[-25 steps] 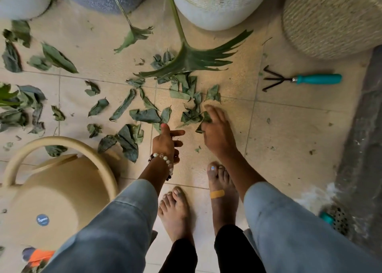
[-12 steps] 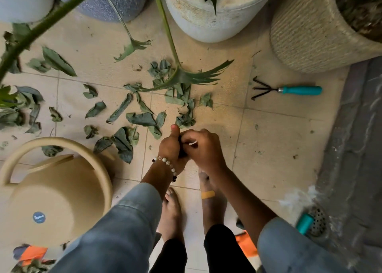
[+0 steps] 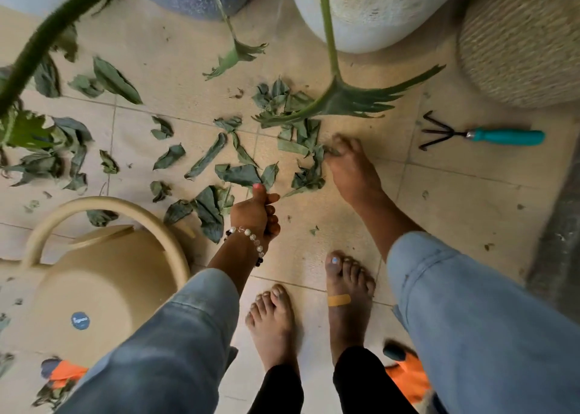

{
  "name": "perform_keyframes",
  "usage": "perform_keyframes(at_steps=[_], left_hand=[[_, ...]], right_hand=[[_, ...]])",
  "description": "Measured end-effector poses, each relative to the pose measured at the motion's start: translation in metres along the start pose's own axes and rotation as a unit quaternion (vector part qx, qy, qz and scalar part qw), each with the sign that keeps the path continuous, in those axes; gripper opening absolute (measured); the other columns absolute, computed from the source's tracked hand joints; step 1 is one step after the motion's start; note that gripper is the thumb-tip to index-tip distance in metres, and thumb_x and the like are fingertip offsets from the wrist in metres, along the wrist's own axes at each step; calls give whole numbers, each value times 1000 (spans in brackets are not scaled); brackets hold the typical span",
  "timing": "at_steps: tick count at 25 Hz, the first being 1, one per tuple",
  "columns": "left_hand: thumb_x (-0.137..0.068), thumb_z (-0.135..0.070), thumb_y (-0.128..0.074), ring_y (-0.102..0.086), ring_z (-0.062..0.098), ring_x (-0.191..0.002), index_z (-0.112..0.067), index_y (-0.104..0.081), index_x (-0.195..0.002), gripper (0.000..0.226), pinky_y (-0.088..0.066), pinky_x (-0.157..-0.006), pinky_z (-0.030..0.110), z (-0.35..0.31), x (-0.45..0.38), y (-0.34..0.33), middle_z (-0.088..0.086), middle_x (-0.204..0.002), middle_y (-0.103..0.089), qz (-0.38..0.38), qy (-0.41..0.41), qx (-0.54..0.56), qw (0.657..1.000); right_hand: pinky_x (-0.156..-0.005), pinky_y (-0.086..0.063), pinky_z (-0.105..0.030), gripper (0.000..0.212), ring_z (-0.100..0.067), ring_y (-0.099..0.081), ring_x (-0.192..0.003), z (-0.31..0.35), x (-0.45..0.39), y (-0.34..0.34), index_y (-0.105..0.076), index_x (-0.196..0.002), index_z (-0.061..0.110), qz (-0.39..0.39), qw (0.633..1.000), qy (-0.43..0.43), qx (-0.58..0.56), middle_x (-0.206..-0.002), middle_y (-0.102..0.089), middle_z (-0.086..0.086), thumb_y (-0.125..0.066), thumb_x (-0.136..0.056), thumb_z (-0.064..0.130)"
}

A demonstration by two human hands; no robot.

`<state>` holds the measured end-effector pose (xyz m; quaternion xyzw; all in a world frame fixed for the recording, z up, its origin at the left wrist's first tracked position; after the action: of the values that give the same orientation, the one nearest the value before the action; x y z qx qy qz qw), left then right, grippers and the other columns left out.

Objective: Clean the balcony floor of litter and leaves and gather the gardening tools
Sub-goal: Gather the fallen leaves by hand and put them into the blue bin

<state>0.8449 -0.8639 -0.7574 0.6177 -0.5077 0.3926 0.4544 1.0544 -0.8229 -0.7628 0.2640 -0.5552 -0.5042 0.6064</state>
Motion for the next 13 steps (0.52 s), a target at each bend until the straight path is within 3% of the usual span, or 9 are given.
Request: perform_keyframes(at_steps=[4, 6, 8, 11, 13], left_hand=[[-97, -56, -40, -28, 9, -31, -7, -61, -73, 58, -27, -36, 16, -1, -4, 11, -3, -45, -36, 4, 8, -10, 1000], [-97, -56, -38, -32, 10, -32, -6, -60, -72, 60, -31, -37, 18, 0, -2, 16, 0, -51, -41, 2, 11, -21, 1000], [-99, -53, -37, -44, 12, -35, -5, -60, -73, 59, -39, -39, 19, 4, 4, 14, 4, -59, -51, 6, 18, -22, 1000], [-101, -48, -32, -66, 22, -61, -3, -60, -84, 57, -54, -49, 28, 21, 20, -9, 13, -77, -65, 72, 64, 13, 995], [-100, -49, -36, -67, 26, -80, -1, -62, -98, 54, -55, -57, 32, 34, 24, -15, 17, -92, -69, 89, 86, 32, 992]], right_hand=[[-71, -51, -31, 13, -31, -57, -98, -7, 11, -3, -67, -93, -5, -54, 998, 0, 21, -105, -63, -21, -57, -85, -4], [-69, -49, -25, 13, -24, -64, -86, -29, 17, 7, -70, -90, -1, -86, 992, -66, -66, -94, -69, -16, -59, -85, -4], [-70, -51, -19, 11, -16, -69, -78, -35, 35, 22, -73, -91, 2, -121, 950, -125, -260, -89, -74, -10, -67, -82, 0], [-69, -56, -22, 12, -11, -69, -73, 28, 74, 40, -74, -88, 6, -122, 901, -35, -416, -85, -74, -4, -73, -77, 3], [-73, -55, -32, 9, -18, -67, -77, 81, 96, 46, -73, -85, 8, -88, 916, 67, -386, -85, -73, -5, -66, -80, 4]])
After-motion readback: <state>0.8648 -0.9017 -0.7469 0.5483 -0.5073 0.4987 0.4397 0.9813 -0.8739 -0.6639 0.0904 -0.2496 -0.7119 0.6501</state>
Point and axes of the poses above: each hand's wrist, its own x-axis away from the middle knuckle, its own y-axis out of the back of the hand, z = x × y, the point moved 10 cm from there along -x, towards the middle knuckle
